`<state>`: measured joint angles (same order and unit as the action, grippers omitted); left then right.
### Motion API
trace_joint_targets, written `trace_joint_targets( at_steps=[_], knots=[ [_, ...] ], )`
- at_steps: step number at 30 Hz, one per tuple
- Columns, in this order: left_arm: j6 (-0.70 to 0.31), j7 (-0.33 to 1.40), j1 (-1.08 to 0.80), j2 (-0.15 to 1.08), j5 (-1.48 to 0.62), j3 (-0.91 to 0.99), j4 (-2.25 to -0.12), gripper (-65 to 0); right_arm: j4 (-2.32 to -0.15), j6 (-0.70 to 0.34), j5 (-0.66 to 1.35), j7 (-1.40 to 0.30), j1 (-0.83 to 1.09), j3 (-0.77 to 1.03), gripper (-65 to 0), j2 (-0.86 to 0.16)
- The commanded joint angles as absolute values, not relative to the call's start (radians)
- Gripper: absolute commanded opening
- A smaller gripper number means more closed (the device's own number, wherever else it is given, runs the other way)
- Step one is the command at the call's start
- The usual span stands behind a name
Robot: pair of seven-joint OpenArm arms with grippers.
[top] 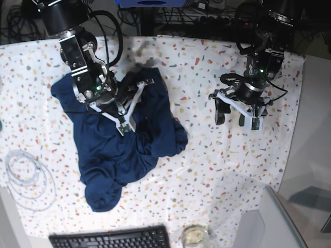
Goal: Layout the t-shirt on the table in an organized manner, then fold the t-shirt properly
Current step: 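Pinch the shirt fabric with the right gripper and pull it outward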
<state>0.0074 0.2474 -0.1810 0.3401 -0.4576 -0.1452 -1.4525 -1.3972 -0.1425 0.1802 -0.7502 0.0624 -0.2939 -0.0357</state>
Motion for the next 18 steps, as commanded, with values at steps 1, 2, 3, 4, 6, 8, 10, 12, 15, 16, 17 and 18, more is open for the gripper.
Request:
trace_joint_targets(
  at_steps=[1, 2, 3, 4, 6, 8, 10, 12, 15, 16, 17, 18],
  knots=[
    [0.005, 0.223, -0.171, 0.354, -0.46, -0.139, -1.468, -23.4, -1.446, -0.148, 0.194, -0.756, 0.09, -0.295, -65.0, -0.054],
    [0.005, 0.223, -0.171, 0.354, -0.46, -0.14, -1.468, -23.4, -1.477, -0.148, 0.194, -0.759, 0.114, -0.297, -65.0, -0.073],
    [0.005, 0.223, -0.171, 0.354, -0.46, -0.142, -1.468, -23.4, -1.514, -0.148, 0.194, -0.763, 0.148, -0.297, -63.9, -0.093],
    [0.005, 0.223, -0.171, 0.354, -0.46, -0.143, -1.468, -23.4, -1.541, -0.148, 0.194, -0.765, 0.176, -0.295, -63.6, -0.108],
    [0.005, 0.223, -0.173, 0.354, -0.46, -0.145, -1.468, -23.4, -1.606, -0.148, 0.194, -0.773, 0.226, -0.291, -65.0, -0.142],
    [0.005, 0.223, -0.176, 0.355, -0.46, -0.145, -1.468, -23.4, -1.666, -0.148, 0.194, -0.792, 0.269, -0.289, -65.0, -0.179],
    [0.005, 0.223, -0.176, 0.355, -0.46, -0.145, -1.468, -23.4, -1.707, -0.145, 0.194, -0.814, 0.295, -0.289, -65.0, -0.203],
    [0.005, 0.223, -0.177, 0.354, -0.46, -0.145, -1.468, -23.4, -1.732, -0.143, 0.194, -0.837, 0.312, -0.272, -65.0, -0.217],
    [0.005, 0.223, -0.177, 0.355, -0.46, -0.136, -1.468, -23.4, -1.785, -0.143, 0.194, -0.883, 0.352, -0.176, -65.0, -0.216],
    [0.005, 0.223, -0.179, 0.357, -0.46, -0.134, -1.468, -23.4, -1.817, -0.143, 0.196, -0.895, 0.369, -0.143, -65.0, -0.216],
    [0.005, 0.223, -0.179, 0.363, -0.46, -0.134, -1.468, -23.4, -1.862, -0.143, 0.196, -0.903, 0.387, -0.111, -65.0, -0.216],
    [0.005, 0.223, -0.18, 0.377, -0.46, -0.134, -1.468, -23.4, -1.908, -0.143, 0.197, -0.909, 0.406, -0.087, -65.0, -0.214]
  ],
)
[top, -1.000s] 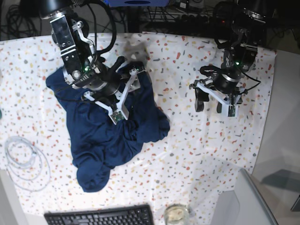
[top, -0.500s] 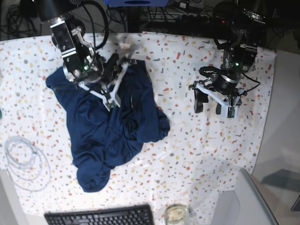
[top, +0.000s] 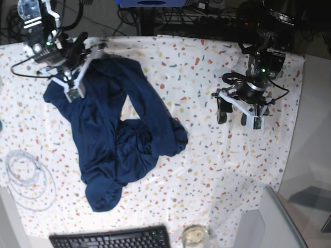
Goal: Layout the t-shirt on the table in an organized manner, then fold the t-shirt properly
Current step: 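Pinch the shirt fabric with the right gripper and pull it outward, then grasp a bunched shirt section with the right gripper and lift it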
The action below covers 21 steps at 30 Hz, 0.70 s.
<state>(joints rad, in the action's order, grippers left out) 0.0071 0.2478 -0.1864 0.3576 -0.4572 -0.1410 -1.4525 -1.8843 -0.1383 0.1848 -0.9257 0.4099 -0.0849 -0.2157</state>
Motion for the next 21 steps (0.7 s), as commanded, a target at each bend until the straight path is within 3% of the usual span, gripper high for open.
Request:
trace_joint_targets(
  at_steps=[1, 4, 8, 11, 16, 21],
  knots=[
    [0.005, 0.223, -0.189, 0.386, -0.463, -0.134, -1.468, -23.4, -1.957, -0.143, 0.197, -0.911, 0.418, -0.073, -65.0, -0.214],
    [0.005, 0.223, -0.202, 0.407, -0.466, -0.125, -1.469, -23.4, -2.04, -0.143, 0.199, -0.938, 0.426, -0.079, -64.4, -0.191],
    [0.005, 0.223, -0.237, 0.401, -0.467, -0.047, -1.477, -23.5, -2.031, -0.143, 0.199, -1.033, 0.331, -0.17, -46.8, -0.147],
    [0.005, 0.223, -0.268, 0.4, -0.467, 0.033, -1.477, -23.5, -2.026, -0.143, 0.199, -1.01, 0.282, -0.254, -36.3, -0.117],
    [0.005, 0.223, -0.312, 0.401, -0.467, 0.13, -1.477, -23.5, -1.956, -0.143, 0.196, -0.941, 0.153, -0.41, -34.2, -0.101],
    [0.005, 0.223, -0.343, 0.4, -0.467, 0.176, -1.477, -23.5, -1.689, -0.143, 0.196, -0.937, -0.018, -0.483, -34.2, -0.03]
  ],
)
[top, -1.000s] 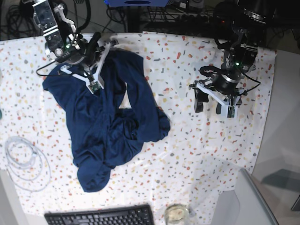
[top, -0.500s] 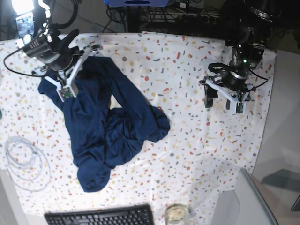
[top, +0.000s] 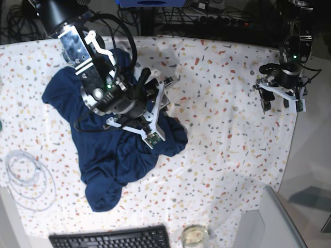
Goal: Layout the t-shirt on the table in an organized manner, then fold the t-shirt properly
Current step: 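Grasp a bunched shirt section with the right gripper and lift it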
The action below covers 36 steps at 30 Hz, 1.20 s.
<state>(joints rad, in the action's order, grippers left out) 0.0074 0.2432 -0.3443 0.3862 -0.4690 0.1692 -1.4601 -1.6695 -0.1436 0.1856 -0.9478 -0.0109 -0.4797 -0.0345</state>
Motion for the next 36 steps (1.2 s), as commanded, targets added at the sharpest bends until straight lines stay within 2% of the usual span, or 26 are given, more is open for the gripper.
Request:
trace_joint_targets(
  at_steps=[1, 6, 9, 11, 14, 22, 26, 28, 31, 32, 34, 35, 36],
  knots=[
    [0.005, 0.223, -0.346, 0.4, -0.467, 0.176, -1.477, -23.5, -1.621, -0.143, 0.194, -0.935, -0.05, -0.484, -34.2, -0.015],
    [0.005, 0.223, -0.349, 0.398, -0.467, 0.168, -1.477, -23.5, -1.359, -0.143, 0.194, -0.829, -0.142, -0.487, -34.7, 0.033],
    [0.005, 0.223, -0.349, 0.398, -0.467, 0.166, -1.477, -23.5, -1.279, -0.143, 0.194, -0.777, -0.148, -0.487, -36.8, 0.033],
    [0.005, 0.223, -0.349, 0.398, -0.467, 0.166, -1.477, -23.5, -1.251, -0.143, 0.194, -0.762, -0.142, -0.487, -44.9, 0.028],
    [0.005, 0.223, -0.349, 0.398, -0.467, 0.166, -1.472, -23.5, -1.25, -0.147, 0.194, -0.76, -0.099, -0.489, -64.1, 0.024],
    [0.005, 0.223, -0.343, 0.398, -0.467, 0.166, -1.469, -23.5, -1.521, -0.148, 0.194, -0.763, 0.145, -0.539, -65.0, -0.062],
    [0.005, 0.223, -0.341, 0.397, -0.467, 0.166, -1.469, -23.5, -1.632, -0.143, 0.194, -0.762, 0.174, -0.519, -64.7, -0.074],
    [0.005, 0.223, -0.341, 0.384, -0.467, 0.166, -1.474, -23.5, -1.641, -0.143, 0.194, -0.762, 0.143, -0.495, -60.9, -0.068],
    [0.005, 0.223, -0.346, 0.363, -0.467, 0.171, -1.477, -23.5, -1.587, -0.143, 0.194, -0.768, 0.042, -0.486, -42.6, -0.042],
    [0.005, 0.223, -0.348, 0.361, -0.467, 0.171, -1.475, -23.5, -1.546, -0.143, 0.194, -0.766, 0.007, -0.486, -33.0, -0.036],
    [0.005, 0.223, -0.348, 0.361, -0.467, 0.166, -1.475, -23.5, -1.465, -0.143, 0.194, -0.762, -0.056, -0.487, -19.1, -0.03],
    [0.005, 0.223, -0.349, 0.361, -0.467, 0.165, -1.475, -23.5, -1.414, -0.143, 0.194, -0.762, -0.084, -0.487, -14.6, -0.018],
    [0.005, 0.223, -0.349, 0.361, -0.467, 0.165, -1.475, -23.5, -1.368, -0.143, 0.194, -0.759, -0.105, -0.483, -13.8, -0.012]
  ],
)
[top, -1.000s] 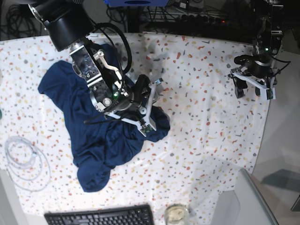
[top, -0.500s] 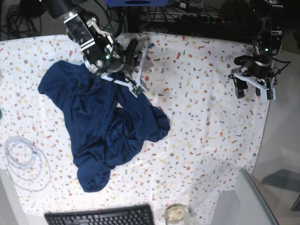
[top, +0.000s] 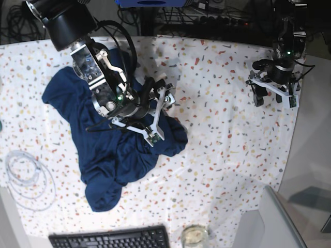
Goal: Layout the t-shirt on the table in an organized manner, then fold the t-shirt properly
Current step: 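Grasp a bunched shirt section with the right gripper and lift it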
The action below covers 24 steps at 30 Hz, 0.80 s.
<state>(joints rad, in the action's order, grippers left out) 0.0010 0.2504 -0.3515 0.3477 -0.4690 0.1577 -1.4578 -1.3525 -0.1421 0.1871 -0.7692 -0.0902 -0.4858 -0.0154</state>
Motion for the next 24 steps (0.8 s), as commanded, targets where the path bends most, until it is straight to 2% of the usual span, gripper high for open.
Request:
trace_joint_targets(
  at_steps=[1, 4, 7, 11, 12, 14, 19, 22, 24],
  knots=[
    [0.005, 0.223, -0.349, 0.361, -0.467, 0.165, -1.475, -23.5, -1.323, -0.143, 0.194, -0.746, -0.125, -0.481, -14.6, -0.007],
    [0.005, 0.222, -0.36, 0.361, -0.467, 0.176, -1.475, -23.5, -1.208, -0.143, 0.194, -0.674, -0.157, -0.486, -23.4, -0.002],
    [0.005, 0.222, -0.361, 0.364, -0.467, 0.176, -1.475, -23.5, -1.161, -0.143, 0.196, -0.653, -0.159, -0.486, -37.1, 0.01],
    [0.005, 0.222, -0.361, 0.364, -0.466, 0.176, -1.469, -23.5, -1.194, -0.143, 0.196, -0.657, -0.101, -0.487, -63.2, 0.022],
    [0.005, 0.222, -0.361, 0.364, -0.466, 0.176, -1.469, -23.5, -1.225, -0.143, 0.196, -0.657, -0.077, -0.487, -65.0, 0.022],
    [0.005, 0.222, -0.361, 0.364, -0.466, 0.176, -1.469, -23.5, -1.307, -0.143, 0.196, -0.677, -0.015, -0.489, -63.0, 0.021],
    [0.005, 0.222, -0.355, 0.364, -0.464, 0.176, -1.469, -23.5, -1.471, -0.143, 0.194, -0.746, 0.11, -0.49, -64.7, 0.016],
    [0.005, 0.222, -0.354, 0.364, -0.464, 0.176, -1.469, -23.5, -1.541, -0.143, 0.194, -0.799, 0.137, -0.49, -61.4, 0.015],
    [0.005, 0.222, -0.352, 0.364, -0.464, 0.176, -1.469, -23.5, -1.626, -0.143, 0.194, -0.871, 0.14, -0.49, -56.1, -0.002]
  ],
)
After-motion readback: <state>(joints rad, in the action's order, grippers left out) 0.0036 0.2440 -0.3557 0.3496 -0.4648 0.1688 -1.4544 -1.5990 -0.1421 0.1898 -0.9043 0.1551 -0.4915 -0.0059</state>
